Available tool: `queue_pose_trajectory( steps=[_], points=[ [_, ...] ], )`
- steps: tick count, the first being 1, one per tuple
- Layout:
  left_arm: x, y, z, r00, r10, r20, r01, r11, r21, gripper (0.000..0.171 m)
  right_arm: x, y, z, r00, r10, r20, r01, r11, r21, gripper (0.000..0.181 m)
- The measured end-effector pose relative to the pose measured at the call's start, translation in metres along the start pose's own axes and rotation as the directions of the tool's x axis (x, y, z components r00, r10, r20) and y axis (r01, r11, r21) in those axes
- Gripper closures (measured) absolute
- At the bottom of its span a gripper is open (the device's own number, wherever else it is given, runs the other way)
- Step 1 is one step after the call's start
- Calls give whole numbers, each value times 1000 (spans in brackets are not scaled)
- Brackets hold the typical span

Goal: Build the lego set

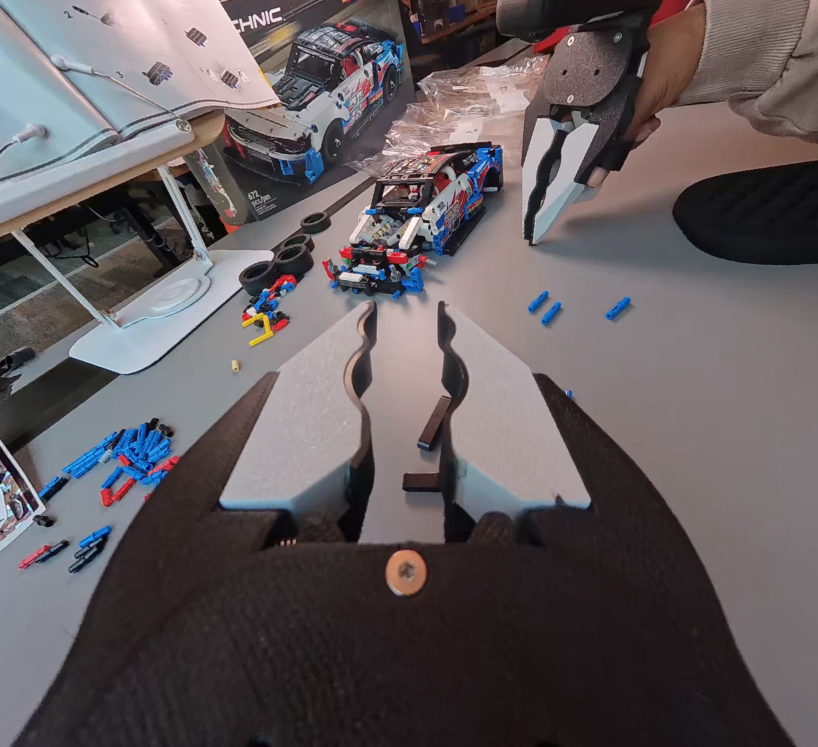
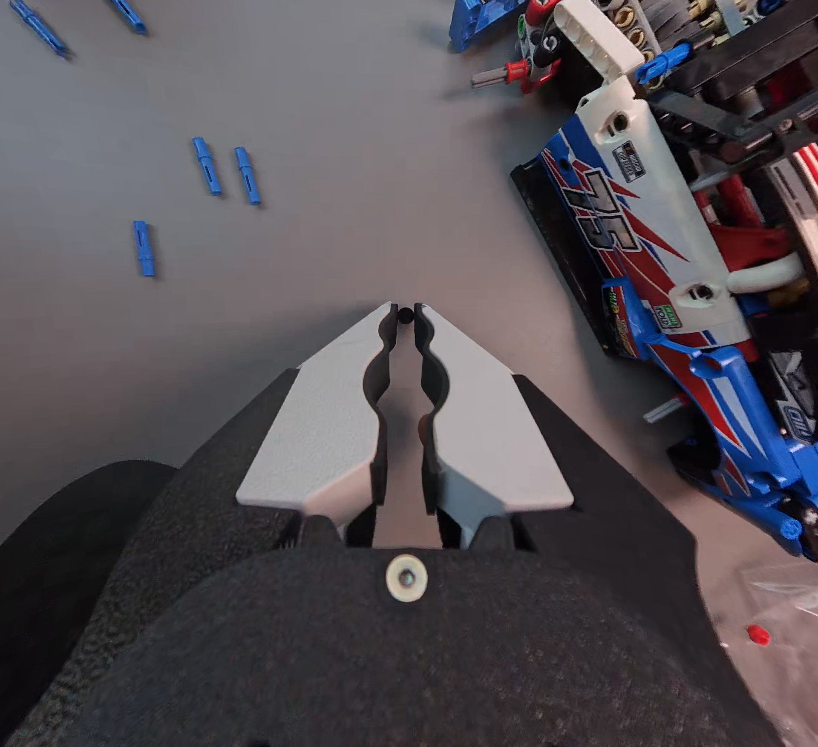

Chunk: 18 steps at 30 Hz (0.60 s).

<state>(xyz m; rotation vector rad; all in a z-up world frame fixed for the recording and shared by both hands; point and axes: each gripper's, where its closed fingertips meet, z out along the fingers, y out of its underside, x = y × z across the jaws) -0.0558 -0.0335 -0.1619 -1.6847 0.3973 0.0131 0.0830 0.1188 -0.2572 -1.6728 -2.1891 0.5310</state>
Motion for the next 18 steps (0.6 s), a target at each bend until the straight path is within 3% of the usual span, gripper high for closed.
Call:
queue_pose_trajectory(
  steps=[7,10,15,18],
  points=[
    [-3,3,0,1000,-16,5,16,1000,-10,145,-1,0,2,1000,-2,10,2,1000,7,176],
    [-3,3,0,1000,-23,6,23,1000,-9,145,4,-13,-10,1000,15,5,-16,997,69,169],
    [-4,3,1,999,-48,0,48,999,-3,144,23,-79,-58,999,30,-25,-21,958,285,167],
    [-5,4,1,999,-54,4,54,999,-6,144,33,-124,-63,997,-50,-67,68,950,304,169]
  ],
)
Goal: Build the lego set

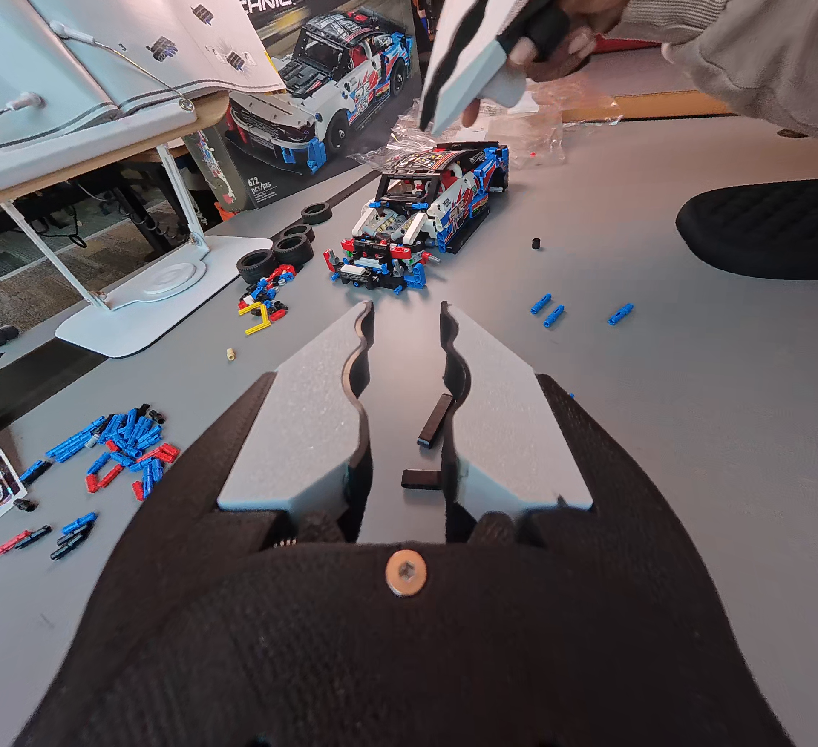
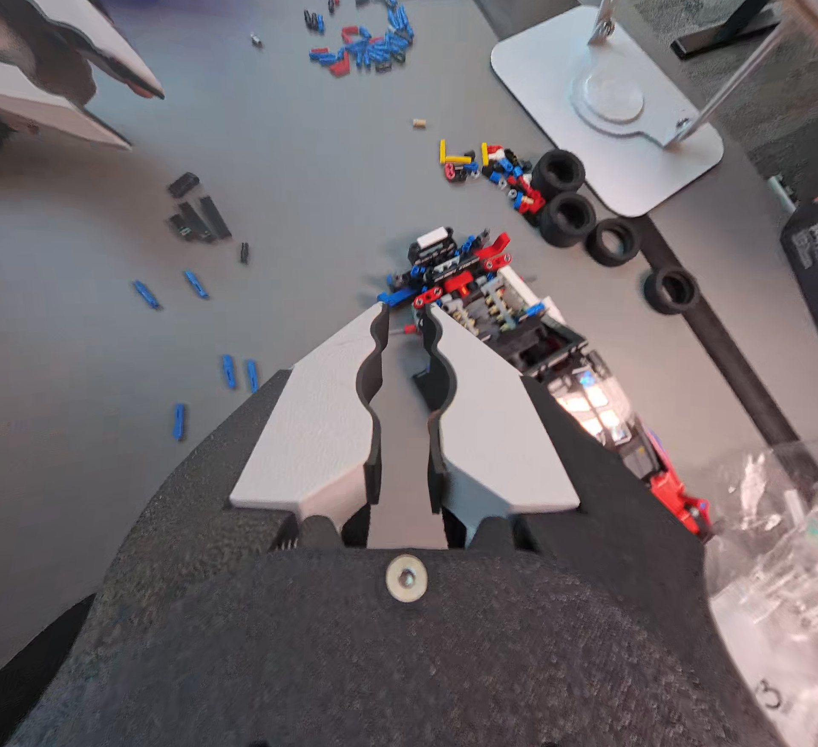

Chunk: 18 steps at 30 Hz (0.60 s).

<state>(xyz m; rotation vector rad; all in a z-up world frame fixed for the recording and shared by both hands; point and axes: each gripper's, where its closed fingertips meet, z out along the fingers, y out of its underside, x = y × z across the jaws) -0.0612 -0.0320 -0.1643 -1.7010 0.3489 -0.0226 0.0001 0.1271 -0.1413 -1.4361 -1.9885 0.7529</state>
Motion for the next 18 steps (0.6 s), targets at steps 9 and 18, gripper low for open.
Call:
queue_pose_trajectory(
  steps=[9,18],
  points=[
    [-11,4,-2,999,-28,46,29,999,-17,143,57,-62,135,985,-147,93,159,978,-138,172],
    [-16,8,-1,997,-70,36,72,997,-34,143,58,-40,216,975,-122,185,179,926,-333,173]
  ],
)
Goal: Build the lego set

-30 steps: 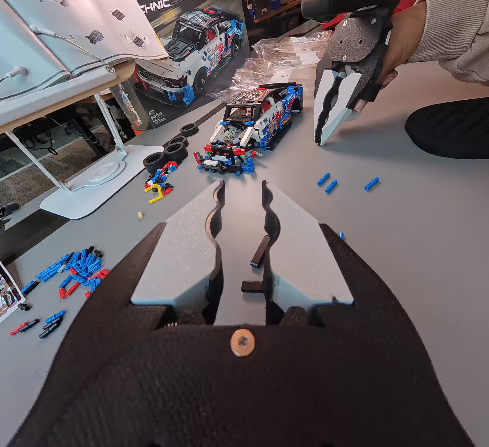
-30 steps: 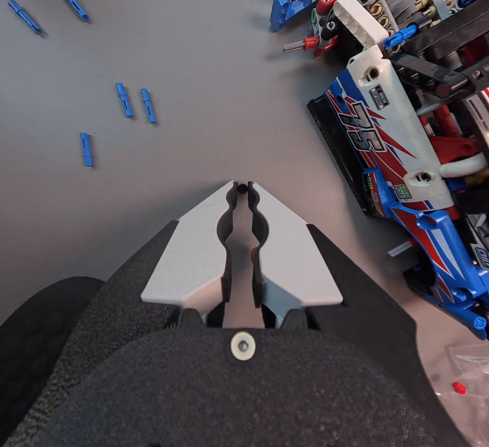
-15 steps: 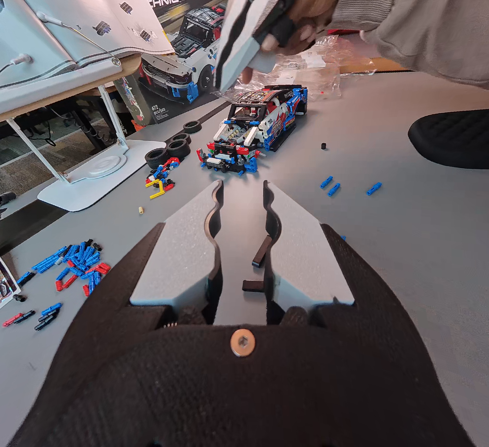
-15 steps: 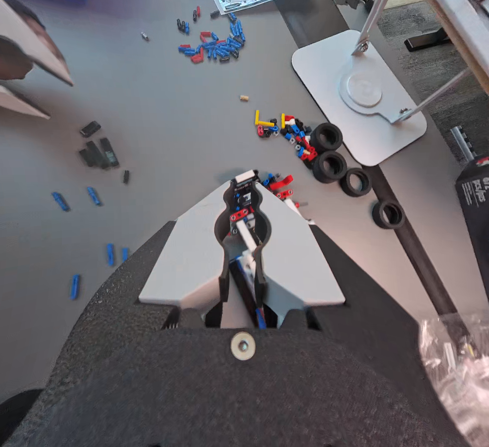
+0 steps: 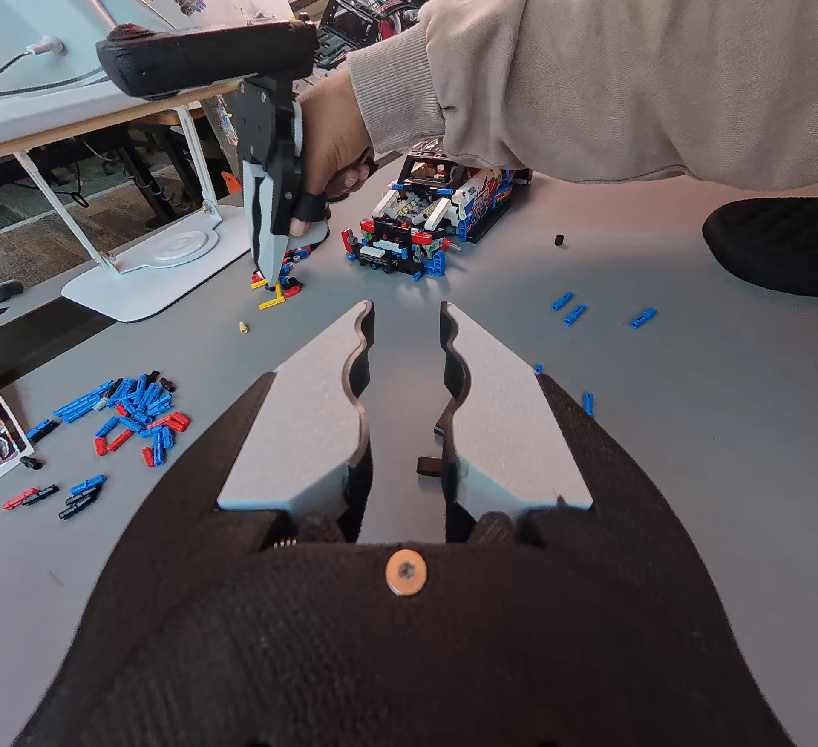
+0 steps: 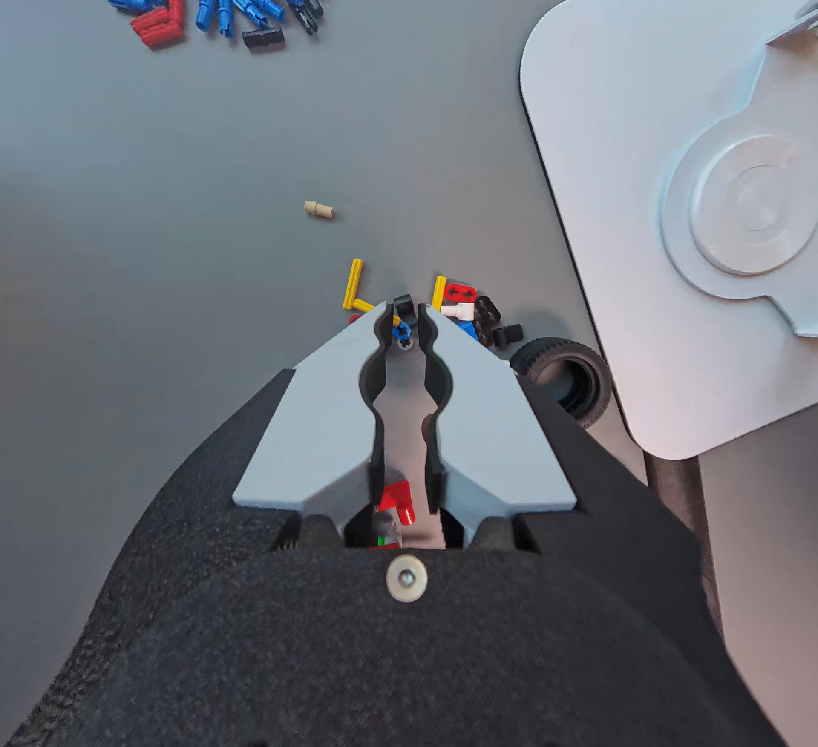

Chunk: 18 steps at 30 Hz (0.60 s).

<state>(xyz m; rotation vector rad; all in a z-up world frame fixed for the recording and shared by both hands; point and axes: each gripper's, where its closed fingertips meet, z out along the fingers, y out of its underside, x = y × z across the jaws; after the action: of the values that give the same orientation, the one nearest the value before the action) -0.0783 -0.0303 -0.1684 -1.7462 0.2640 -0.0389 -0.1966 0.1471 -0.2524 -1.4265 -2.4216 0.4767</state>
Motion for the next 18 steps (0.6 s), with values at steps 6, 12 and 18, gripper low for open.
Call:
queue_pose_trajectory(
  steps=[6,12,18],
  points=[
    [0,1,0,1000,-7,-9,7,1000,-4,144,0,2,10,999,41,12,-41,999,-34,175],
    [-9,3,0,997,-71,13,71,997,-3,144,-16,-18,-8,998,17,68,-25,992,121,175],
    [-36,-19,-15,984,-85,155,66,990,123,142,-119,-76,-106,903,79,423,-349,710,611,175]
  ],
)
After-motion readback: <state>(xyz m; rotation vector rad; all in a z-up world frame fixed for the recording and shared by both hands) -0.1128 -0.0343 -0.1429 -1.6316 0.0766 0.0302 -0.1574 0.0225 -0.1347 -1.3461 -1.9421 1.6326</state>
